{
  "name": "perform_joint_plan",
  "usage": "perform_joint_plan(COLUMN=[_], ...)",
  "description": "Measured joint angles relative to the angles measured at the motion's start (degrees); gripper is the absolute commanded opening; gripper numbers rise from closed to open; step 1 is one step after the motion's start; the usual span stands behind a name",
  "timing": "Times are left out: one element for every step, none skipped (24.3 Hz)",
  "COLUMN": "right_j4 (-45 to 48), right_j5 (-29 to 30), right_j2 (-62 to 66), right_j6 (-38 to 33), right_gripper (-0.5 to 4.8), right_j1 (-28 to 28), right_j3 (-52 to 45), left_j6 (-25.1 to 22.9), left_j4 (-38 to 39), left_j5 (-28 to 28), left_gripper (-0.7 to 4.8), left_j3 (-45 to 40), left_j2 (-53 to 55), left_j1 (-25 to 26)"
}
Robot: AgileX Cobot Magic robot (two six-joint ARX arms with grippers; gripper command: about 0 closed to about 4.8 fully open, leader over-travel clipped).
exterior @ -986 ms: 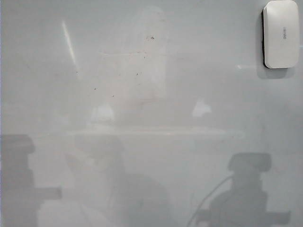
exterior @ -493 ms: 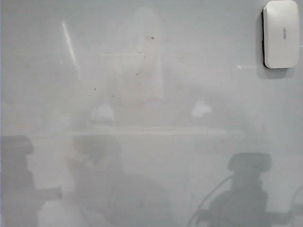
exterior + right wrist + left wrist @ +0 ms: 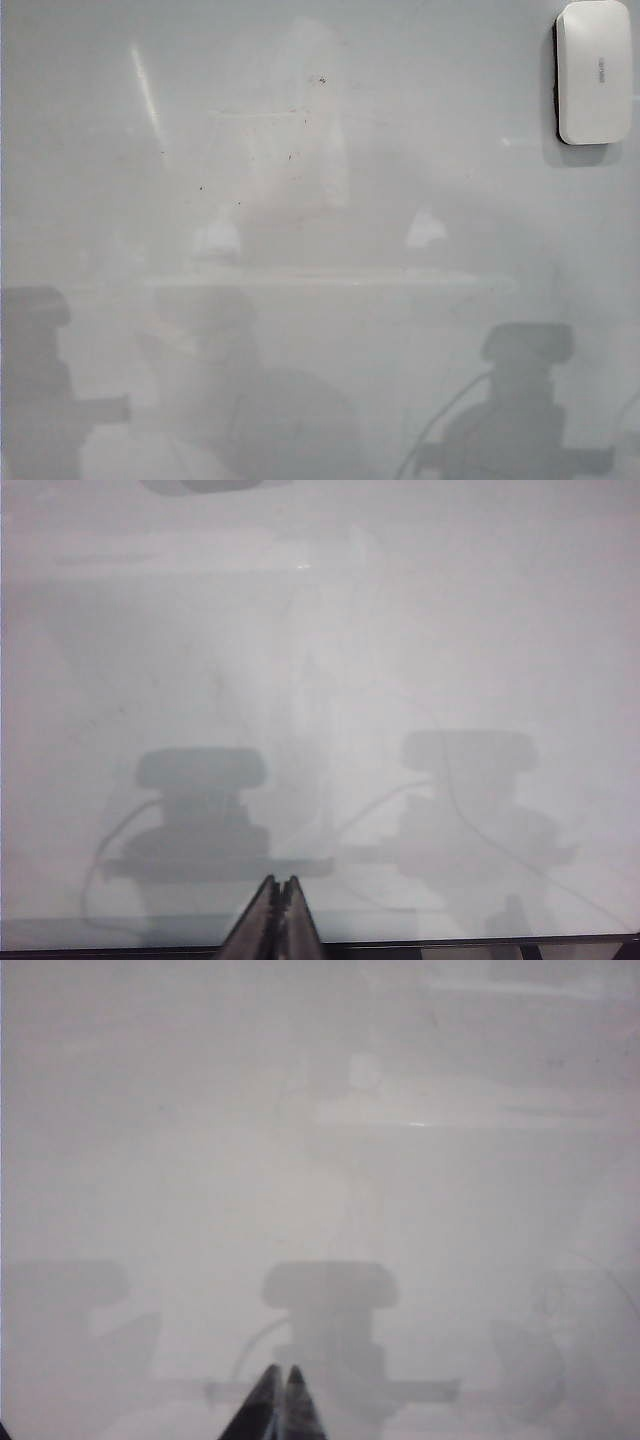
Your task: Grab the whiteboard eraser that is attached to the surface of the whiteboard and use it to clean the writing on the whiteboard.
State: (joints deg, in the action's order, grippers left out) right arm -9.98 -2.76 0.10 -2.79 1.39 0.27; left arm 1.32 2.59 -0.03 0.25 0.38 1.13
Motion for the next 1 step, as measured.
perform_joint_plan(right_j4=[0.0], right_j5=[0.0], right_j2=[0.0], right_j6=[0.0], right_gripper=[0.00], right_j1=[0.0], right_j3=[0.0], left_j6=[0.0], left_j4=[0.0], left_j5=[0.0], left_gripper=[-0.05], left_j3=[0.0], left_j2=[0.0], left_j1=[0.0])
